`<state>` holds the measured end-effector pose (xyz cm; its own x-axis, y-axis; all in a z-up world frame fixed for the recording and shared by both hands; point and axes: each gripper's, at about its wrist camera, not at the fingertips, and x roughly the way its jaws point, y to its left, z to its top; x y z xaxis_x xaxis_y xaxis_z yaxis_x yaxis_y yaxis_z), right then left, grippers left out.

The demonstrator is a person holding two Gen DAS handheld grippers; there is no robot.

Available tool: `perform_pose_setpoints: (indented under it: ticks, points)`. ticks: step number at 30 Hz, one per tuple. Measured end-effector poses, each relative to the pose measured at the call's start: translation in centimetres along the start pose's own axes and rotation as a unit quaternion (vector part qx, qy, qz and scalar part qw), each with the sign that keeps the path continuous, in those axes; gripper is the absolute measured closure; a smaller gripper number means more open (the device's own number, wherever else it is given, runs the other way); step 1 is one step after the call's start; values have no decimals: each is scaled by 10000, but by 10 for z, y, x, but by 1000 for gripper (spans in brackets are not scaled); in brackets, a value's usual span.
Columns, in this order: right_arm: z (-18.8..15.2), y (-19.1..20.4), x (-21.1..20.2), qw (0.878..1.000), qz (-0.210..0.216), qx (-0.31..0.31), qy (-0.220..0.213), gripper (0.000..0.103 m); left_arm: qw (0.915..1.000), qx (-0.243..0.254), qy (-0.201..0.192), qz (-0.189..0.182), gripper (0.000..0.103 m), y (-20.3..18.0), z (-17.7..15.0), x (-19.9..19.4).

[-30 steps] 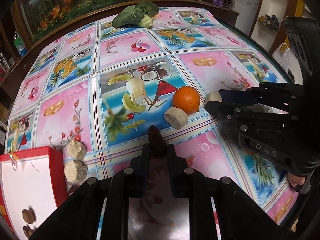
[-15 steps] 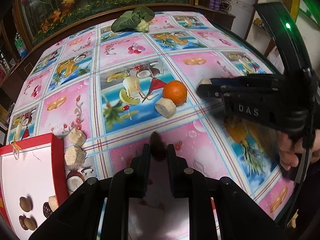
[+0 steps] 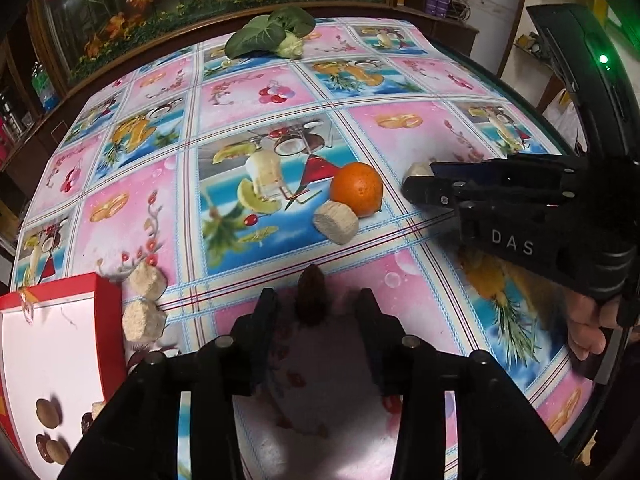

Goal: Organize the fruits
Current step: 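Carry a red date and the beige cake into the tray, open both tools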

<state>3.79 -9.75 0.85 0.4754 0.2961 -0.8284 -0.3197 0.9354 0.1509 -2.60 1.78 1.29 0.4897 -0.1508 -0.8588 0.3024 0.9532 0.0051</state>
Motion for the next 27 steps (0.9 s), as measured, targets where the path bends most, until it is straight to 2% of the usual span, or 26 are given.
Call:
perform_pose_setpoints:
  ticks: [4, 5, 6, 9, 14, 19, 23, 27]
  points:
    - [0, 0, 0, 10000, -6, -12, 1, 77, 10000, -14, -51, -54, 66, -2, 0, 3]
    - [0, 0, 0, 10000, -10, -17, -1, 77, 9999, 9, -73, -95, 76, -3, 0, 3]
    - [0, 0, 0, 10000, -11, -8, 0, 77, 9999, 44, -94, -99, 81, -4, 0, 2]
    - [0, 0, 0, 10000, -7, -8, 0, 77, 9999, -10, -106, -86, 88, -2, -1, 2]
    - [0, 0, 0, 10000, -4, 1, 0, 77, 9998, -143, -165, -31, 88, 3, -3, -2]
    - [0, 0, -1, 10000, 9, 24, -41, 77, 9985, -289, -454, 31, 88, 12, -10, -25]
    - [2, -1, -9, 9996, -52, 78, -283, 77, 9971, -346, -663, 110, 88, 21, -23, -48]
    - [4, -4, -14, 9986, -103, 203, -474, 77, 9975, -272, -640, 161, 88, 32, -40, -63]
